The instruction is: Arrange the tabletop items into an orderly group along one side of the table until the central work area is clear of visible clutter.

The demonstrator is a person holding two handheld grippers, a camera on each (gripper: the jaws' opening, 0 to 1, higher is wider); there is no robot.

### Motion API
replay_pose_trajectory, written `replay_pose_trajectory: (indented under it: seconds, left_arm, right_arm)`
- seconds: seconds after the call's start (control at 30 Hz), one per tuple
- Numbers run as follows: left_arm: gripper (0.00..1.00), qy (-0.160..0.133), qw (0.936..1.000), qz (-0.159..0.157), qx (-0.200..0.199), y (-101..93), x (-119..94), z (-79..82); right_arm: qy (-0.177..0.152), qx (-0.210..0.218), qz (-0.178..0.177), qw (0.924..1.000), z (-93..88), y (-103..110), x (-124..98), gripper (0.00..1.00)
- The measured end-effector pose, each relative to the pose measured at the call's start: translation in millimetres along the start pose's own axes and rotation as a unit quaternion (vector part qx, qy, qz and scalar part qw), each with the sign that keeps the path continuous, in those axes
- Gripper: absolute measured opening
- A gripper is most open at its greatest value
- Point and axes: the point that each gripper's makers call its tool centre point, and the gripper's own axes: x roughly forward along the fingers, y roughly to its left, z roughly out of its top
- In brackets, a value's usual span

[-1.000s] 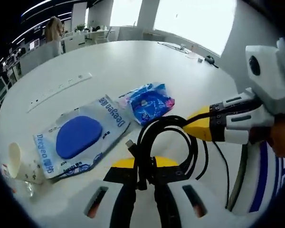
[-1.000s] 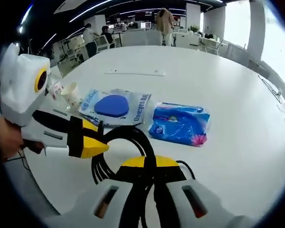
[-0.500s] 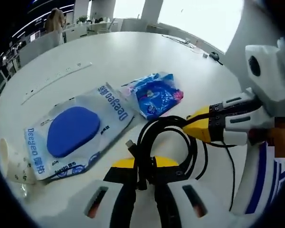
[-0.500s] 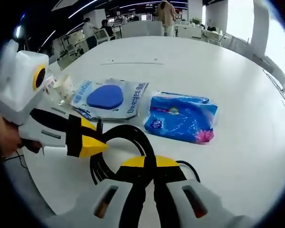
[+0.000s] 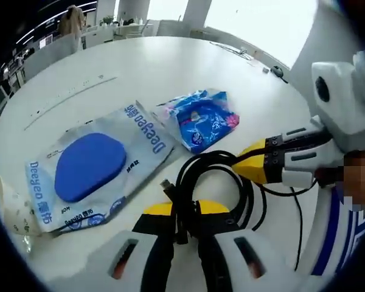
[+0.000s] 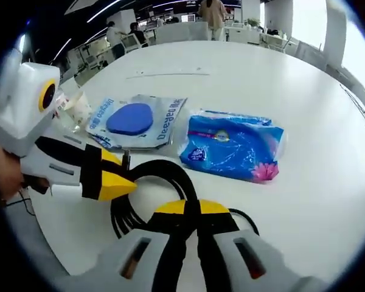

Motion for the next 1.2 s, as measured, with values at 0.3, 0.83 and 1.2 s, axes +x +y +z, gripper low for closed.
replay_pose_trajectory:
  seconds: [0.3,0.83,1.2]
  left_arm:
    - [0.10,0.001,0.9999,-0.003,-0.012,-0.4,4.2,-3.3]
    - [0.13,-0.009,0.9997,-0.008,-0.023,1.3,5.1,-3.9]
    - [0.19,-0.019,0.9994,-0.009,-0.026,0.8,1.9,-3.2]
  right_arm:
    - [0.005,0.006,0.002,1.0000,-6.3,-0.5,3.1,0.03]
    - [0.001,-0.006,0.003,1.0000,-4.0,-0.9,5.3,0.05]
    - [-0.008,-0.008,-0.004,0.9999,-1.1,-4.2,1.7,0.11]
